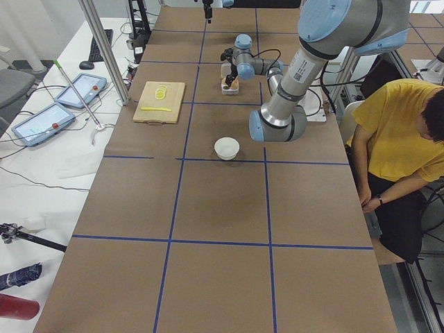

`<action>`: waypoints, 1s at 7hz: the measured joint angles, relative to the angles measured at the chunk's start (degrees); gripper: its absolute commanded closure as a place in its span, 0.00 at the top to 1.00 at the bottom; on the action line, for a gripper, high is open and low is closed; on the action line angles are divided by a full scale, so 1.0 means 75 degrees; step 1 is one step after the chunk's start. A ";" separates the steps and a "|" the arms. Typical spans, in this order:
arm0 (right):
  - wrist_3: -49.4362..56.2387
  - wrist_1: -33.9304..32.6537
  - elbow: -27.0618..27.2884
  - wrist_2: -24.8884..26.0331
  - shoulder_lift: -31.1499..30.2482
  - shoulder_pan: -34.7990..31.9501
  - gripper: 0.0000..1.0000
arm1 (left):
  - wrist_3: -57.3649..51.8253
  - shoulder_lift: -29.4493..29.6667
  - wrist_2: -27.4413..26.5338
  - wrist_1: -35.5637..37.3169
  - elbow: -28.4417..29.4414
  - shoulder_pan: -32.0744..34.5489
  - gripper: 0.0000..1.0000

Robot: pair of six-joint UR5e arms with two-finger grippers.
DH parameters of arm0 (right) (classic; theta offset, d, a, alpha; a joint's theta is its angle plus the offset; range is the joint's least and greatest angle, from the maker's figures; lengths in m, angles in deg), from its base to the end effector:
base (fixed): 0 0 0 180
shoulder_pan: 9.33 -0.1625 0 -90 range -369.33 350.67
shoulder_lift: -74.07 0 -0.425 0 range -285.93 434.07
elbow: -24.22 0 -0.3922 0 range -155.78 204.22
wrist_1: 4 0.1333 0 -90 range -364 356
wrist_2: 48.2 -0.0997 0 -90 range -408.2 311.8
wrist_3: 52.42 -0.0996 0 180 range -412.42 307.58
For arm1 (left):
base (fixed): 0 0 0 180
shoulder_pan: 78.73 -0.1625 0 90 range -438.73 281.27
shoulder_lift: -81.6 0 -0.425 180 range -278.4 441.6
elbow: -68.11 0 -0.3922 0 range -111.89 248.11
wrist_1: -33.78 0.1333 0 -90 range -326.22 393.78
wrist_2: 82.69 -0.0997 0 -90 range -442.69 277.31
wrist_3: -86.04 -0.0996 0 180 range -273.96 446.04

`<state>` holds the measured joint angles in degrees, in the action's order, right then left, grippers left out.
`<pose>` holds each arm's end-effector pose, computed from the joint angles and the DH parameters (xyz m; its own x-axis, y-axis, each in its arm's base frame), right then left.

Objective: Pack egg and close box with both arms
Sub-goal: 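Raise the left gripper away while the right gripper moves toward the carton lid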

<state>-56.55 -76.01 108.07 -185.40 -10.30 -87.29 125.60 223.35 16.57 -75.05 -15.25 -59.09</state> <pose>-0.0557 -0.5498 0.6236 0.6313 -0.2890 0.7197 0.1539 0.9562 0.2490 0.6600 -0.3601 0.1014 0.4143 0.6601 -0.6266 -0.1944 0.7368 0.6476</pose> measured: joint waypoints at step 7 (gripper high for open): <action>-0.3926 0.0280 0.1661 0.0093 -0.0076 0.1565 0.52 | -0.0747 -0.2216 0.1313 0.1470 -0.1972 0.2875 1.00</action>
<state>-85.99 -73.92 120.53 -184.71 -10.87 -75.55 120.00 206.73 26.42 -64.03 -30.05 -37.52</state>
